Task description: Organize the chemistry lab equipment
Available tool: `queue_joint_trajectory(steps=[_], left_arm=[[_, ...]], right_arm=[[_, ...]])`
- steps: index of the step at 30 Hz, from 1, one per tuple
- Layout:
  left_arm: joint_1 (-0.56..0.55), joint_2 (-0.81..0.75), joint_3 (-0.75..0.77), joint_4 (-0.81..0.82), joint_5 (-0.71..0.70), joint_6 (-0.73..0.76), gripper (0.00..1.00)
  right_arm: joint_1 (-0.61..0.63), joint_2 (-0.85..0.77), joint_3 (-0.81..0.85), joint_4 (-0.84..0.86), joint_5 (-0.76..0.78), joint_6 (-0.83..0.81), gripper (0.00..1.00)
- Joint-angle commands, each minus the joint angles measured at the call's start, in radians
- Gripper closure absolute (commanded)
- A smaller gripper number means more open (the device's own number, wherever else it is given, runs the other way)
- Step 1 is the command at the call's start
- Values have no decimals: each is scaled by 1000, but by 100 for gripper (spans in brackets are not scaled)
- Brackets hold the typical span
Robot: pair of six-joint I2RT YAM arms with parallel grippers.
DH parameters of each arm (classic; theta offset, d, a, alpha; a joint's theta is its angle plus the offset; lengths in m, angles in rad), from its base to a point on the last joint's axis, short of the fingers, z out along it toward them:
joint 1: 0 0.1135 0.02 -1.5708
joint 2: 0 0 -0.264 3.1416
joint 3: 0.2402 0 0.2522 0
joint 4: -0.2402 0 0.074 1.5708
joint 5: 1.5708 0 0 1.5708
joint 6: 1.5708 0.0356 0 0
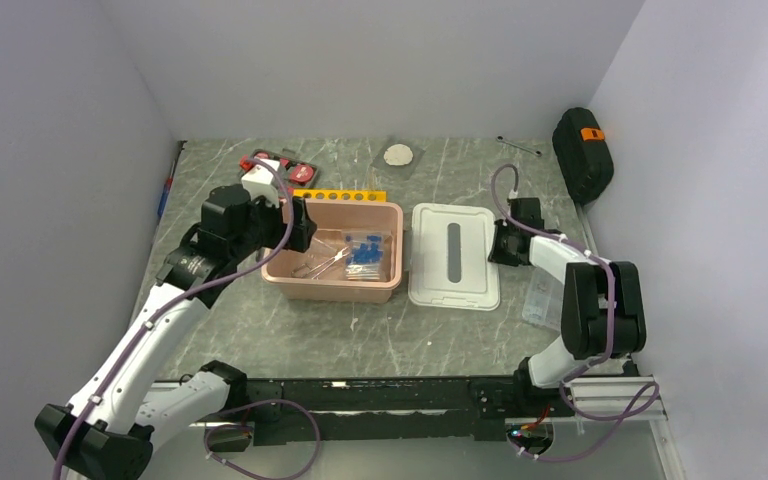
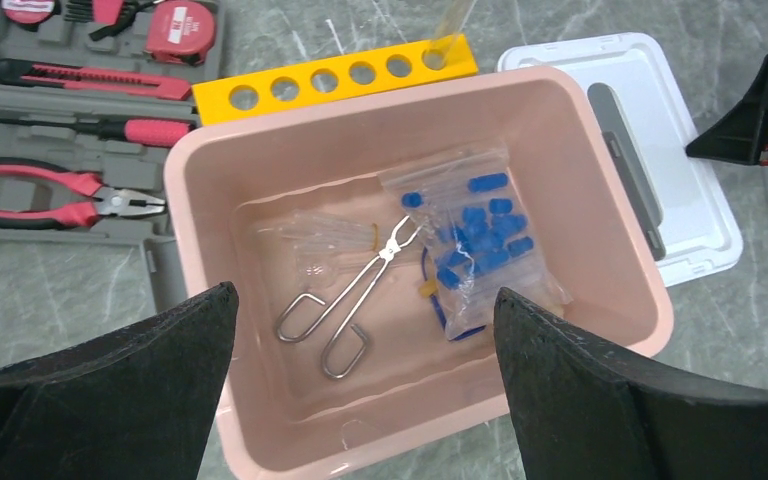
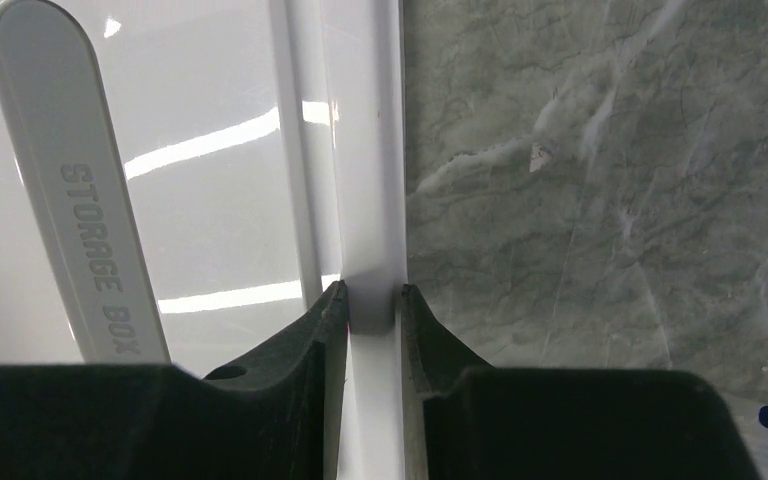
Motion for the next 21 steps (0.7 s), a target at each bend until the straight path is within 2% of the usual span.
queue_joint_trajectory(steps=[1, 8, 15, 21], left_arm=[[2, 17, 42, 50, 80, -39, 1], [-37, 55, 73, 93, 113, -96, 2], [-146, 137, 120, 136, 113, -146, 2], [-242, 268, 189, 208, 173, -218, 2]], right_arm=[[-26, -71, -69, 51, -94, 77, 100], [-113, -168, -135, 118, -222, 142, 100], [-170, -218, -182, 160, -307, 153, 100], [-188, -214, -224, 228, -402, 177, 100]])
